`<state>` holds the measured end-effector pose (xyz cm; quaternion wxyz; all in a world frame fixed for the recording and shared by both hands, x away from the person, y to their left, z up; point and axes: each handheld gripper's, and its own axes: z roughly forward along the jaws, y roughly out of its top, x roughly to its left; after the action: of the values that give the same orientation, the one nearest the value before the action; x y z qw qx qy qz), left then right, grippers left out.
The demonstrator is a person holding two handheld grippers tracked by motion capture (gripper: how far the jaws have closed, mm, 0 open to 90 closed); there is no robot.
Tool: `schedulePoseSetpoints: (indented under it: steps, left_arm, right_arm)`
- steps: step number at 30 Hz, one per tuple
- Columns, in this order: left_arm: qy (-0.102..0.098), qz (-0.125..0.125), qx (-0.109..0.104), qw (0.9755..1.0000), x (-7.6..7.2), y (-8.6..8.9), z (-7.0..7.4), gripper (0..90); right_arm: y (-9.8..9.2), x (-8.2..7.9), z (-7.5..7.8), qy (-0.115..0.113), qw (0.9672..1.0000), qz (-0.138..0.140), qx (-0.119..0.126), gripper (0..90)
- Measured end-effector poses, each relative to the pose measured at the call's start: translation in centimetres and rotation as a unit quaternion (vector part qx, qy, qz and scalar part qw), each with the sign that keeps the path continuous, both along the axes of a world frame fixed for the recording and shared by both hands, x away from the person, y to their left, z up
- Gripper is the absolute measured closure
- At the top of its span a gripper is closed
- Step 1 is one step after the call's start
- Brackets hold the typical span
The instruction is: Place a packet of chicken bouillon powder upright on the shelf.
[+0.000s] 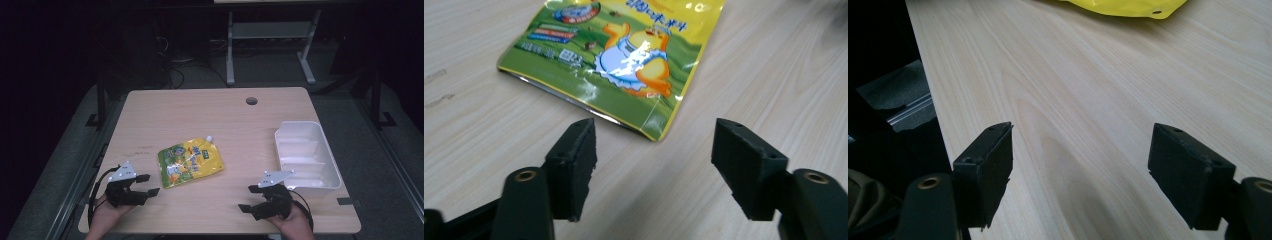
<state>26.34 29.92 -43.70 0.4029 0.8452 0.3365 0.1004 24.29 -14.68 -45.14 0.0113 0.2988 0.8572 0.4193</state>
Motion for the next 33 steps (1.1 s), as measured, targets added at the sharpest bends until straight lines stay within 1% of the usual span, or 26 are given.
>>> schedulePoseSetpoints:
  steps: [2,3,5,7,8,9,10,11,13,14,15,16,17,18,19,20,21,24,25,26,27,28,29,30,31,33]
  left_arm:
    - [0.0,0.0,-0.001,1.0,0.1,0.0,0.1,37.1]
    - [0.0,0.0,0.001,1.0,0.2,-0.1,0.1,39.9]
    - [0.0,-0.004,0.002,1.0,0.7,-0.3,0.4,42.7]
    - [-0.001,-0.008,0.012,0.9999,1.3,-0.7,0.8,45.4]
    - [-0.001,-0.008,0.012,0.9999,1.3,-0.7,0.8,47.2]
    - [-0.004,-0.009,0.011,0.9999,1.5,-0.9,1.0,47.2]
    - [-0.007,-0.011,0.013,0.9998,1.9,-1.1,1.4,49.8]
    - [-0.007,-0.011,0.013,0.9998,1.9,-1.1,1.4,51.0]
    - [-0.009,-0.011,0.012,0.9998,2.9,-1.7,2.0,52.6]
    - [-0.009,-0.011,0.012,0.9998,2.9,-1.7,2.0,52.9]
    - [-0.004,-0.003,0.005,1.0,3.5,-1.9,2.3,53.6]
    - [-0.002,0.002,0.005,1.0,3.8,-2.0,2.3,54.2]
    - [-0.002,0.002,0.005,1.0,3.8,-2.0,2.3,55.4]
    - [0.003,0.012,0.007,0.9999,4.2,-2.1,2.3,55.4]
    - [0.007,0.015,-0.001,0.9999,4.5,-2.1,2.2,55.9]
    - [0.007,0.016,-0.004,0.9998,4.7,-2.2,2.0,59.3]
    - [0.007,0.021,-0.002,0.9998,4.9,-2.3,1.8,61.1]
    - [0.017,0.03,0.007,0.9994,5.5,-2.5,1.0,67.1]
    - [0.017,0.03,0.007,0.9994,5.5,-2.5,1.0,69.4]
    - [0.023,0.031,0.006,0.9992,5.7,-2.6,0.7,71.8]
    - [0.023,0.031,0.006,0.9992,5.7,-2.6,0.7,73.6]
    - [0.026,0.03,0.011,0.9991,5.9,-2.7,0.3,75.7]
    - [0.027,0.03,0.012,0.9991,5.9,-2.8,0.2,77.4]
    - [0.027,0.03,0.012,0.9991,5.9,-2.8,0.2,79.4]
    - [0.027,0.029,0.018,0.999,6.0,-2.9,0.1,81.5]
    - [0.024,0.031,0.023,0.999,5.9,-3.2,0.0,84.3]
  right_arm:
    - [0.1,0.1,0.1,0.003,1.0,-0.005,-0.002,24.7]
    - [0.3,0.3,0.3,0.01,0.9999,-0.006,0.011,24.1]
    - [0.6,0.5,0.7,0.006,0.9998,-0.012,0.018,23.8]
    - [0.9,1.0,1.5,0.007,0.9994,-0.017,0.029,23.2]
    - [0.9,1.0,1.5,0.007,0.9994,-0.017,0.029,23.2]
    - [1.2,1.3,1.9,0.003,0.9992,-0.022,0.034,23.1]
    - [1.7,1.8,2.6,-0.004,0.9993,-0.022,0.031,23.2]
    - [2.0,2.1,2.8,-0.006,0.9993,-0.022,0.029,23.2]
    - [2.6,3.0,3.2,0.004,0.9992,-0.023,0.031,22.4]
    - [3.0,3.6,3.4,0.009,0.9992,-0.025,0.032,22.4]
    - [3.4,4.1,3.6,0.01,0.9991,-0.025,0.032,22.4]
    - [3.8,4.5,3.7,0.014,0.9991,-0.026,0.03,22.5]
    - [3.8,4.5,3.7,0.014,0.9991,-0.026,0.03,22.5]
    - [4.0,4.9,3.9,0.016,0.9991,-0.027,0.028,22.7]
    - [4.4,5.5,4.1,0.016,0.9991,-0.029,0.025,23.3]
    - [5.1,6.3,4.6,0.017,0.9991,-0.03,0.023,24.6]
    - [5.4,6.7,4.9,0.015,0.9992,-0.031,0.023,25.3]
    - [6.3,8.1,5.7,0.017,0.9991,-0.033,0.02,27.1]
    - [6.6,8.6,5.8,0.017,0.9991,-0.035,0.016,28.1]
    - [7.0,9.2,5.9,0.02,0.999,-0.038,0.011,29.8]
    - [7.0,9.2,5.9,0.02,0.999,-0.038,0.011,29.8]
    - [7.6,10.3,5.9,0.038,0.9981,-0.048,0.006,33.3]
    - [7.9,10.9,5.9,0.043,0.9978,-0.05,0.004,34.8]
    - [7.9,10.9,5.9,0.043,0.9978,-0.05,0.004,34.8]
    - [8.5,11.8,5.6,0.047,0.9972,-0.058,-0.005,37.8]
    - [8.9,12.6,5.1,0.055,0.9965,-0.062,-0.015,39.3]
